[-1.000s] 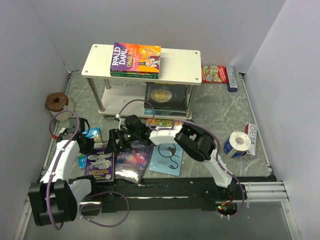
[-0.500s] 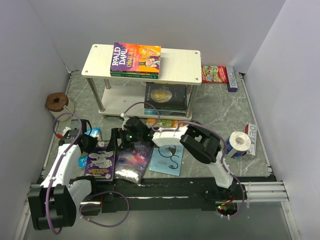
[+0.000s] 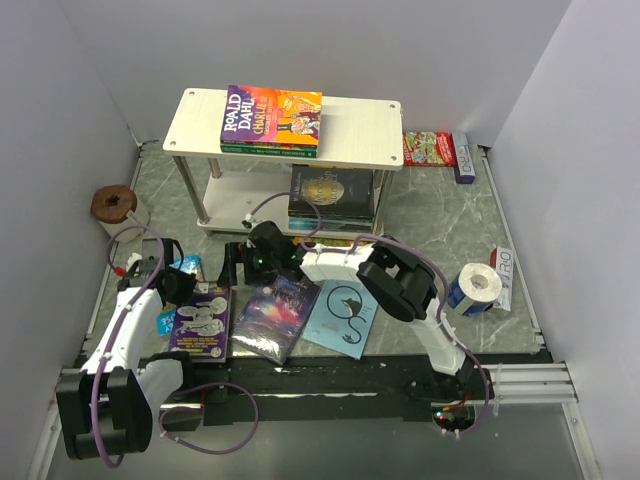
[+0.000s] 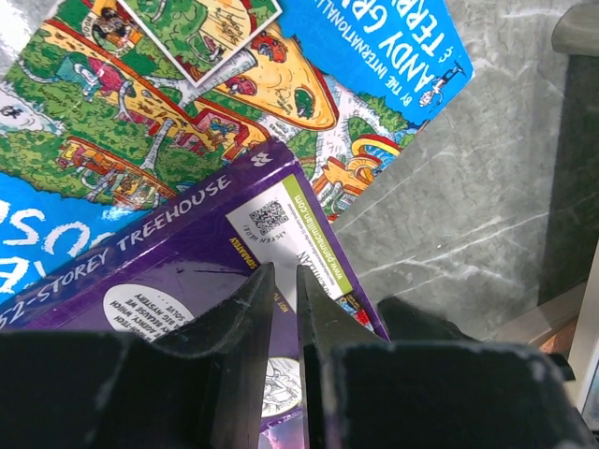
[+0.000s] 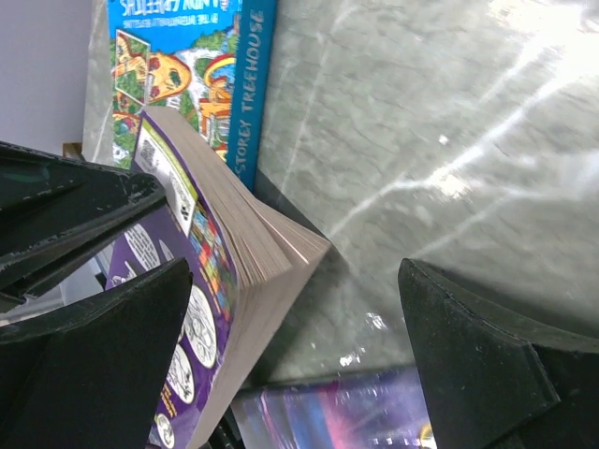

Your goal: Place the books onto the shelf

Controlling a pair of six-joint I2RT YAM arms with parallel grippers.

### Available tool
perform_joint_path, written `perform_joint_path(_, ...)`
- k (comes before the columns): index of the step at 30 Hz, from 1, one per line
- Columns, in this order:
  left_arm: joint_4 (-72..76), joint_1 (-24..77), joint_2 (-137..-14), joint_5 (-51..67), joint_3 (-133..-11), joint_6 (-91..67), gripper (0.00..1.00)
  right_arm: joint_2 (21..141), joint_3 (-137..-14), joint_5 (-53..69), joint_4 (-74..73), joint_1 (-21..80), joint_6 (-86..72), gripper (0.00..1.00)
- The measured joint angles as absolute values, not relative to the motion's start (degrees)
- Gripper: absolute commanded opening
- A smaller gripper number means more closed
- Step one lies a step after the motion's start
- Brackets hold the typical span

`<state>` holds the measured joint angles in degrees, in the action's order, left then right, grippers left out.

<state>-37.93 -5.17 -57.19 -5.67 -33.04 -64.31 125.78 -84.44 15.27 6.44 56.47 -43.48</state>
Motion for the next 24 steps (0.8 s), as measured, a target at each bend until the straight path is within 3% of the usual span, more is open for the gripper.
perform_joint_path(9, -36.2, -5.2, -57.1, -3.9, -32.3, -64.3, 0.22, 127.8, -84.1, 18.8, 13.5, 58.1, -43.0, 0.99)
perform_joint_path(15, -35.2, -5.2, -56.8, -2.9, -31.9, -64.3, 0.22, 129.7, -85.1, 21.9, 16.3, 60.3, -43.2, 0.86)
perform_joint_path(18, -35.0, -5.2, -56.4, -2.5, -31.7, -64.3, 0.22, 130.1, -84.4, 23.4, 18.0, 60.5, -44.0, 0.71)
perform_joint_path(19, -35.0, -5.1, -56.4, -2.4, -31.6, -64.3, 0.22, 130.1, -83.7, 23.6, 18.7, 60.5, -44.1, 0.60)
perform_joint_path(21, -34.9, -5.1, -56.3, -2.2, -31.5, -64.3, 0.22, 130.1, -82.7, 23.8, 19.9, 60.5, -44.3, 0.49)
perform_joint_path(22, -34.9, -5.1, -56.2, -1.9, -31.5, -64.3, 0.22, 130.1, -81.8, 24.0, 20.5, 60.5, -45.1, 0.35)
perform_joint_path(24, -34.9, -5.0, -56.2, -1.2, -31.4, -64.2, 0.22, 130.0, -80.4, 24.9, 22.7, 60.5, -47.3, 0.24)
